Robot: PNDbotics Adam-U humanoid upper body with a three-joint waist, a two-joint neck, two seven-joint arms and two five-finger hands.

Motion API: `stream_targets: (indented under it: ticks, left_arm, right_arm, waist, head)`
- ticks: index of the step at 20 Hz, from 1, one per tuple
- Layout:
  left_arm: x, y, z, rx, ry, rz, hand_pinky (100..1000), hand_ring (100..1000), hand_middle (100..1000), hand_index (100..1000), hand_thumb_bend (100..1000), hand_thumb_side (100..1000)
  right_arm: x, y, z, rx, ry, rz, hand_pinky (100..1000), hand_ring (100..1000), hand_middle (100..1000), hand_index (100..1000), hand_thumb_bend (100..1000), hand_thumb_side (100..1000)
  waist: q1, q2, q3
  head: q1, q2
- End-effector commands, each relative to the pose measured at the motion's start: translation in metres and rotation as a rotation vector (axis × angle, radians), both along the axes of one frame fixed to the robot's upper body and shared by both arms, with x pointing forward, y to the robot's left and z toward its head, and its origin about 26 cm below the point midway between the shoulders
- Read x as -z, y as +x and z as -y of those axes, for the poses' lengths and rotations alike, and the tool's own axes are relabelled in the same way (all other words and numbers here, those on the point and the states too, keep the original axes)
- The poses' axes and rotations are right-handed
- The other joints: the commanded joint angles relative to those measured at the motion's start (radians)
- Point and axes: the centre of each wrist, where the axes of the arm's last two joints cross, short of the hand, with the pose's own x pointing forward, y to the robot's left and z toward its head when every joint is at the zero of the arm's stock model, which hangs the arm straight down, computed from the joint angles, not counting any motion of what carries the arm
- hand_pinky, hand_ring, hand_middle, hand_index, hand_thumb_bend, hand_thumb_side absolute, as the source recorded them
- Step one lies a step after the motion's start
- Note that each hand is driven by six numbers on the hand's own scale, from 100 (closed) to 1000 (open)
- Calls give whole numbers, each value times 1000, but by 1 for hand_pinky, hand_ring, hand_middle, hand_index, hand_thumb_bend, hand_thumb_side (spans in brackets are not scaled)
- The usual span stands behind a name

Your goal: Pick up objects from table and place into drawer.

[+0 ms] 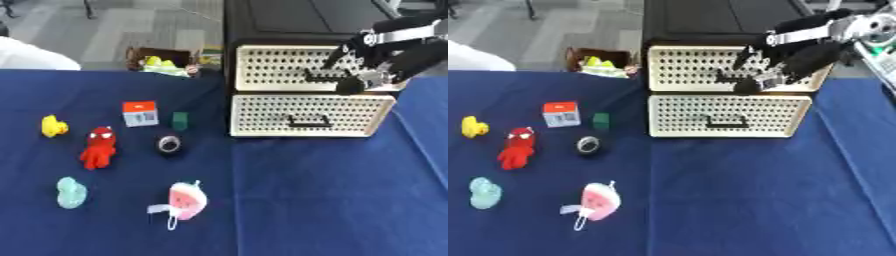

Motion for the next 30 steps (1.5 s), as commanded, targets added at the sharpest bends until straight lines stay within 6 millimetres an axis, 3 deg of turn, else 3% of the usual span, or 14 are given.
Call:
stream_targets:
  ticks: [1,14,30]
  left_arm:
    - [-7,-3,0,-2,21,26,505,555,566,634,124,992]
    - [-7,-3,0,2,19,22,504,554,564,631,125,995]
    - [-7,-3,1,1,14,20,504,554,563,629,127,1000]
  right_arm:
    - [-14,-9,8,34,-20,47,100,100,100,914,593,897]
    - [-11,-9,-3,91,-174,121,100,100,100,907,609,903]
    - [6,3,-6,81,-203,68,100,100,100,902,602,945]
  waist:
    - [1,-18,2]
    - [1,-16,7]
    - [-1,-10,9]
  head:
    - [-3,-13]
    - [-8,-17]
    - [-14,-21]
